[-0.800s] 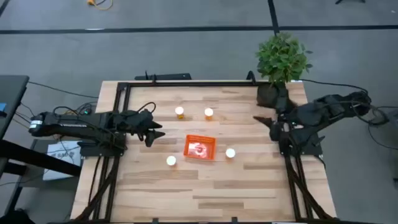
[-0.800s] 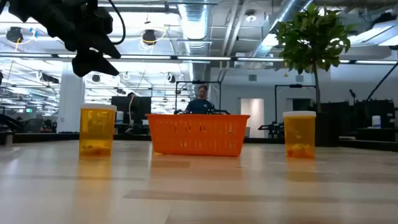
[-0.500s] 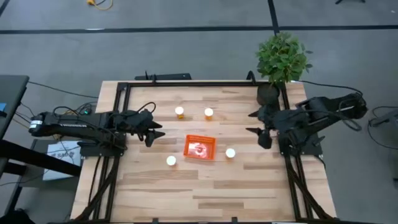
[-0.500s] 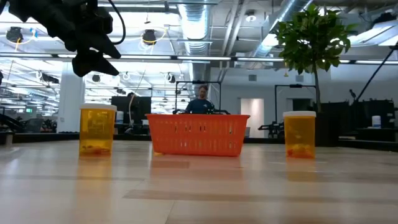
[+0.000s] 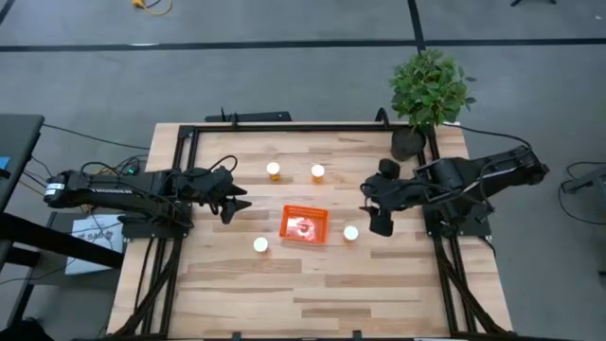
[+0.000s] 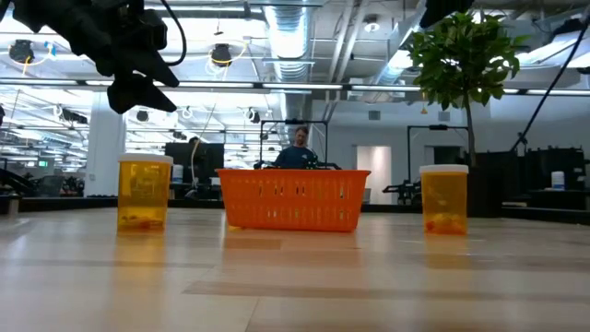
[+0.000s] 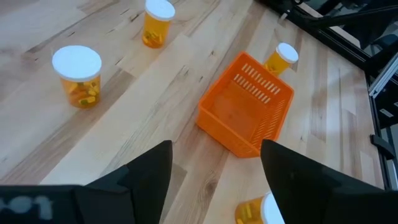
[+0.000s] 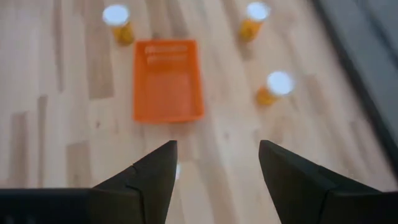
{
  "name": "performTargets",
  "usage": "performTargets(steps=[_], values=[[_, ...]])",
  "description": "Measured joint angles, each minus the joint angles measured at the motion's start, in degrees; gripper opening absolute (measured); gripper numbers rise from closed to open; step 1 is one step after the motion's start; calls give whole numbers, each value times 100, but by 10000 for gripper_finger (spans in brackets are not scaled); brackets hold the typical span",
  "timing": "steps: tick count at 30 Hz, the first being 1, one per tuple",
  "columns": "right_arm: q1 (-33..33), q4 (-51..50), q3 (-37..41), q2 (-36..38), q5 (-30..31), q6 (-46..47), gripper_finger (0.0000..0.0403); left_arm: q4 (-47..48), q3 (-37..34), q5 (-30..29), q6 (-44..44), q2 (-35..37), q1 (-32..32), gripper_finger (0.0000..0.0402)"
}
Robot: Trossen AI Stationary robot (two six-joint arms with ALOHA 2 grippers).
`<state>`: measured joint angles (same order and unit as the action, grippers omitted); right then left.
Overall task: Pick and place pill bottles into a basket
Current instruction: Put the orange pill bottle into the orange bin
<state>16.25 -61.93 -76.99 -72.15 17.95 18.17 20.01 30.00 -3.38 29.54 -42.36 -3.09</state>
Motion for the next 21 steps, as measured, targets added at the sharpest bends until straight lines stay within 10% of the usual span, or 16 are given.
performTargets(steps=[21], values=[[-229, -514, 0, -792, -744, -938, 292, 2, 0, 0, -222, 1, 0, 236]])
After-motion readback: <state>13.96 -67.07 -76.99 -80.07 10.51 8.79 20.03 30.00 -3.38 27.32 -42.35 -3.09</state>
